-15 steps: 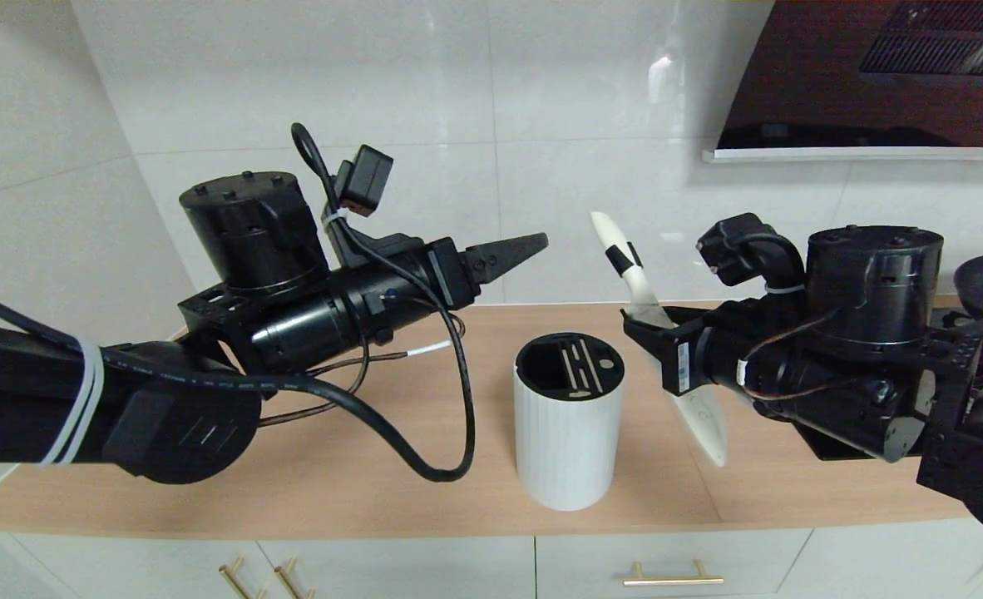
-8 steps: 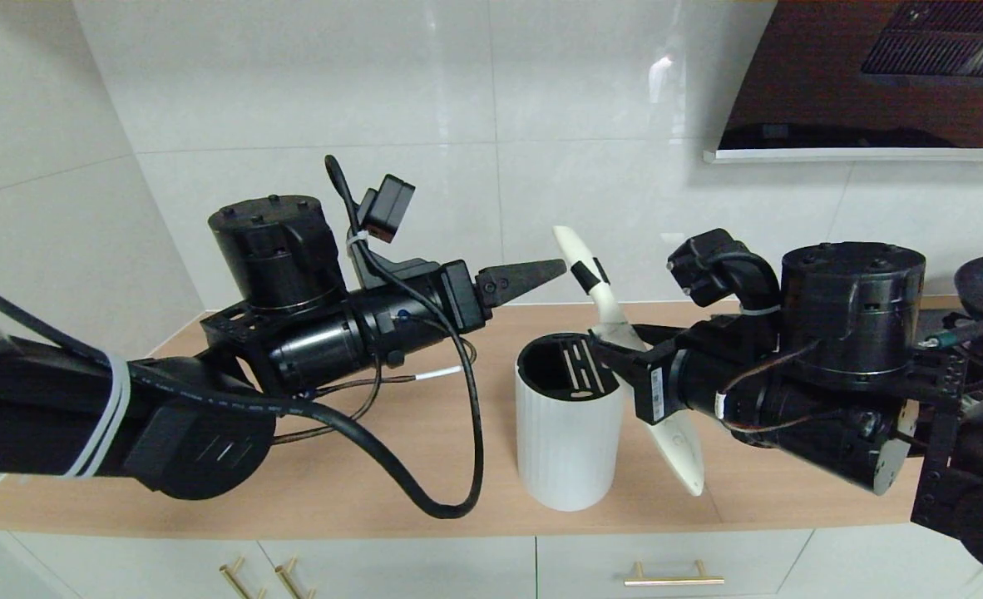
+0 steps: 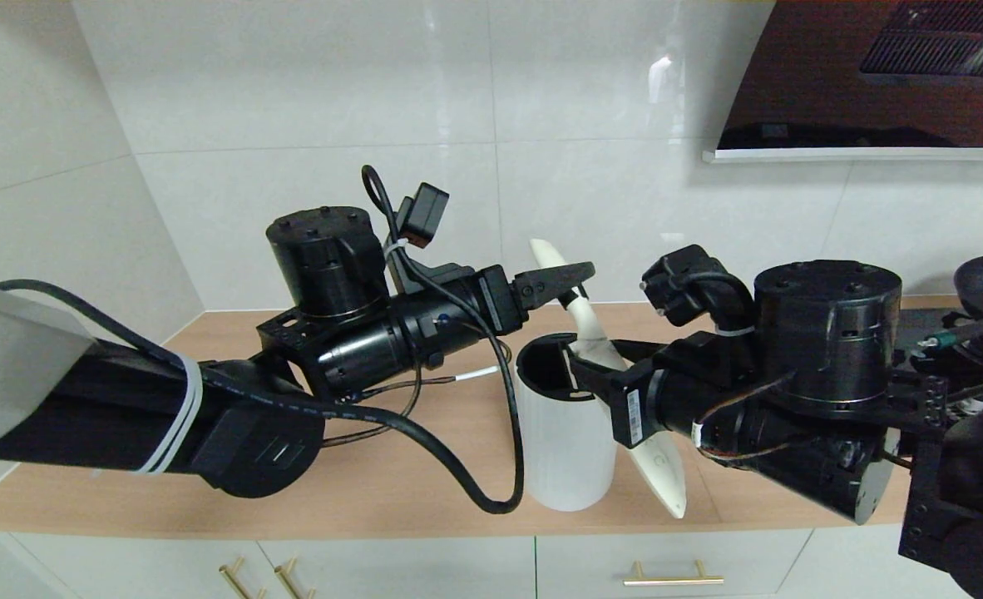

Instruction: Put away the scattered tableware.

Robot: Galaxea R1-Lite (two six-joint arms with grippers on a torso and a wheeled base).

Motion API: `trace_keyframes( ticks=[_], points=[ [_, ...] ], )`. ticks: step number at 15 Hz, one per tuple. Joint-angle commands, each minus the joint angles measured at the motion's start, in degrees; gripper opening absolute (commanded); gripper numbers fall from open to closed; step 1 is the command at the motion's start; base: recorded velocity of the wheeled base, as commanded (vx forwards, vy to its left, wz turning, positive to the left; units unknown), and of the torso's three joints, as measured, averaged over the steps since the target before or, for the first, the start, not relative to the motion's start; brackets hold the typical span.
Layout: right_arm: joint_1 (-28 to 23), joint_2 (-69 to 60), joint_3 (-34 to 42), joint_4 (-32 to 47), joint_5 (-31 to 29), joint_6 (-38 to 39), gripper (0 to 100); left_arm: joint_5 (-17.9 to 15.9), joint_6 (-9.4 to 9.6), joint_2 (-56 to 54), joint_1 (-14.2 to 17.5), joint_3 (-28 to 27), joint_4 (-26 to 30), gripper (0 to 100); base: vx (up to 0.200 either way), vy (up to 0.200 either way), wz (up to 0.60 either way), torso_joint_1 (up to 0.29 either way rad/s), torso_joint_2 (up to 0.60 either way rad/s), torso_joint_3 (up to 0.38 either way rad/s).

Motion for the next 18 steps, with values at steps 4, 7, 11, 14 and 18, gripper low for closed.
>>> trace_keyframes(
  ticks=[4,7,11,14,18],
  points=[
    [0.63,0.82,-0.6,-0.12,-0.72,1.46,0,1.64,-0.03,4.75,-0.96,-0.09,-5.95,100,0.0,0.0,0.0,0.0,0.0,0.0],
    [0.99,0.47,-0.16,-0.3,-0.72,1.73,0,1.82,-0.03,4.84,-0.96,-0.27,-6.39,100,0.0,0.0,0.0,0.0,0.0,0.0],
    [2.3,-0.14,0.72,-0.74,-0.63,1.73,0,1.82,-0.03,4.93,-0.78,-0.36,-6.39,100,0.0,0.0,0.0,0.0,0.0,0.0],
    [2.48,-0.23,0.98,-1.53,-0.63,1.73,0,1.82,-0.03,4.75,-0.78,-0.36,-6.39,100,0.0,0.0,0.0,0.0,0.0,0.0],
    [2.48,-0.32,1.07,-1.53,-0.63,1.73,0,1.73,0.06,4.49,-0.78,-0.09,-6.39,100,0.0,0.0,0.0,0.0,0.0,0.0]
  ],
)
